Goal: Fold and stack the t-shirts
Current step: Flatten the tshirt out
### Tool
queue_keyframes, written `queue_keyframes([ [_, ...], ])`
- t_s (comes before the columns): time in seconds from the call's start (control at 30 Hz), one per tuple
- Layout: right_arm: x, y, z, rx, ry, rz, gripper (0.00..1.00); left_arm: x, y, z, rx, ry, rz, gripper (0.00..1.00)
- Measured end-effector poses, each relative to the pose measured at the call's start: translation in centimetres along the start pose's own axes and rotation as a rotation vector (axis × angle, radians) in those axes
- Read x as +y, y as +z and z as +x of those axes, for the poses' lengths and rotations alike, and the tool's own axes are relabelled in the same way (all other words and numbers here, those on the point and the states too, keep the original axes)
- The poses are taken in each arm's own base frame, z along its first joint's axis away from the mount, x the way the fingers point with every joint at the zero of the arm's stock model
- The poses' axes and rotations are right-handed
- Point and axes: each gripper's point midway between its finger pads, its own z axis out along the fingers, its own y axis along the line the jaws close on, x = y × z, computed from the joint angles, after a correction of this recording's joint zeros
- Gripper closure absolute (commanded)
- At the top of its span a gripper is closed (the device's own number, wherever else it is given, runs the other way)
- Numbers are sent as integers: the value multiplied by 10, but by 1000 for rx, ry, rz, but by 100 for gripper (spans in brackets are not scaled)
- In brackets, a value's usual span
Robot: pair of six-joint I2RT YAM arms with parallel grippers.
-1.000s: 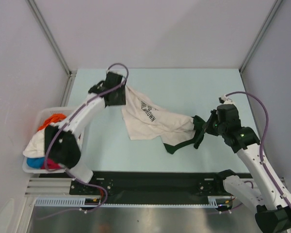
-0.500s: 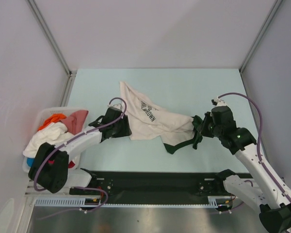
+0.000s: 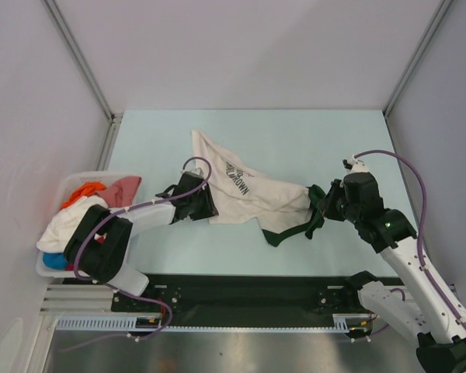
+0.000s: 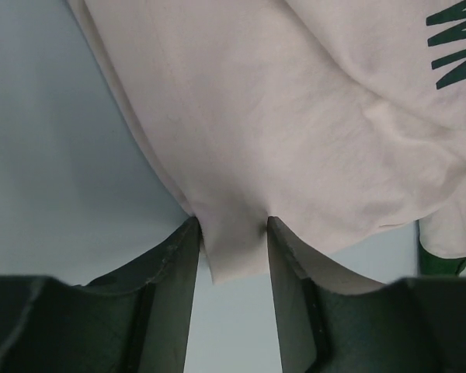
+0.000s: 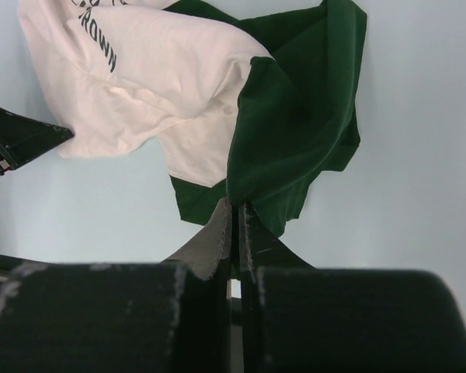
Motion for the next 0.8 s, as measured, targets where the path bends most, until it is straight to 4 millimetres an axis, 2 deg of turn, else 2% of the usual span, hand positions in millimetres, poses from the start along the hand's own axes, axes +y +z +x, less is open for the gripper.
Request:
queue_keyframes([
  [0.03, 0, 0, 0, 0, 0, -1, 100, 0, 0, 1, 2, -5, 0, 68],
  [0.07, 0, 0, 0, -1, 1, -1, 100, -1, 1, 2, 4, -10, 1, 84],
  [0.17, 0, -1, 0, -2, 1, -2, 100, -1, 0, 5, 10, -21, 1, 99],
  [0.2, 0, -1, 0, -2, 1, -2, 100, -2, -1, 5, 7, -24, 3, 100],
  [0.33, 0, -2, -1, -6, 1, -4, 100, -10, -26, 7, -21, 1, 17, 100],
  [0.5, -1, -7, -2, -20, 2, -7, 100, -46, -96, 0, -148, 21, 161, 98],
  [0.57, -1, -8, -1, -20, 2, -7, 100, -53, -117, 0, -184, 5, 213, 95],
  [0.67, 0, -7, 0, -9, 1, -11, 100, -44, -119, 6, -180, -25, 191, 89],
  [0.8, 1, -3, 4, 17, -5, -14, 100, -15, -90, 20, -98, -57, 53, 82],
])
